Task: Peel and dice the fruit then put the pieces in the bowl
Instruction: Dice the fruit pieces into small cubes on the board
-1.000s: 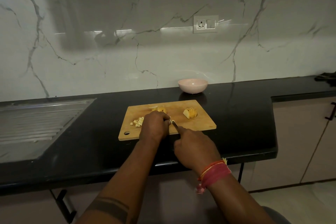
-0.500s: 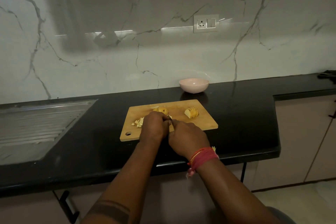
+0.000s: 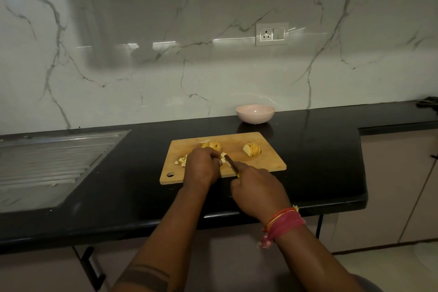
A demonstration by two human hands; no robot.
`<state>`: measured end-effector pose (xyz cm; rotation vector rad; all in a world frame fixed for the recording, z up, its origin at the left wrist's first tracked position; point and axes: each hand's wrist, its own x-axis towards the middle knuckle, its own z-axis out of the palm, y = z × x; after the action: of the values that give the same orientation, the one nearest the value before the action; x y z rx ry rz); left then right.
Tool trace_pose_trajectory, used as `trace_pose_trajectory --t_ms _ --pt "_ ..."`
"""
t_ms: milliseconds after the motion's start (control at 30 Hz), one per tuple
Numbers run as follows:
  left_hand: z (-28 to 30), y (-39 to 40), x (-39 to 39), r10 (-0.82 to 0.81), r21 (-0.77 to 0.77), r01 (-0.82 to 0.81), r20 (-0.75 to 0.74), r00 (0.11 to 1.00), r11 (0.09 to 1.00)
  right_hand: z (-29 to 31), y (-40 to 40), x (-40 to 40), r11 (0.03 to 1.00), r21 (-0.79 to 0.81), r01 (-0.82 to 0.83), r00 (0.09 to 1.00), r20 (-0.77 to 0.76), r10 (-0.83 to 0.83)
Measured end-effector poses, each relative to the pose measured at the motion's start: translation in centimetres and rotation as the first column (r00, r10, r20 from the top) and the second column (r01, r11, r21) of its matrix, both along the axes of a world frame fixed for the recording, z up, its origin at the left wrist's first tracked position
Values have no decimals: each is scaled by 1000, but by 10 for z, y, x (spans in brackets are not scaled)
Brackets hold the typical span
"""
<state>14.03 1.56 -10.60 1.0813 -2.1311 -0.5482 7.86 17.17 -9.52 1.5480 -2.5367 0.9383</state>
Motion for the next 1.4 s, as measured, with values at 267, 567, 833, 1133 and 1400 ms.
trace_pose_trajectory --t_ms 267,567,833,1133,1400 --pt "-3 -7 -8 -7 9 7 -12 1000 1000 4 -22 0 999 32 -28 999 -45 29" --pt "-5 -10 -12 25 9 -25 4 1000 1000 5 -19 -6 988 135 -74 995 -56 82" --pt "-6 -3 -10 70 -74 -66 54 996 995 -1 15 -5 997 -10 -75 997 3 75" --pt "-7 1 2 161 -125 -163 -26 987 979 4 -16 -7 992 106 71 995 68 -78" --pt "-7 -4 10 208 24 -208 -230 951 978 6 -45 13 987 155 39 998 -63 -30"
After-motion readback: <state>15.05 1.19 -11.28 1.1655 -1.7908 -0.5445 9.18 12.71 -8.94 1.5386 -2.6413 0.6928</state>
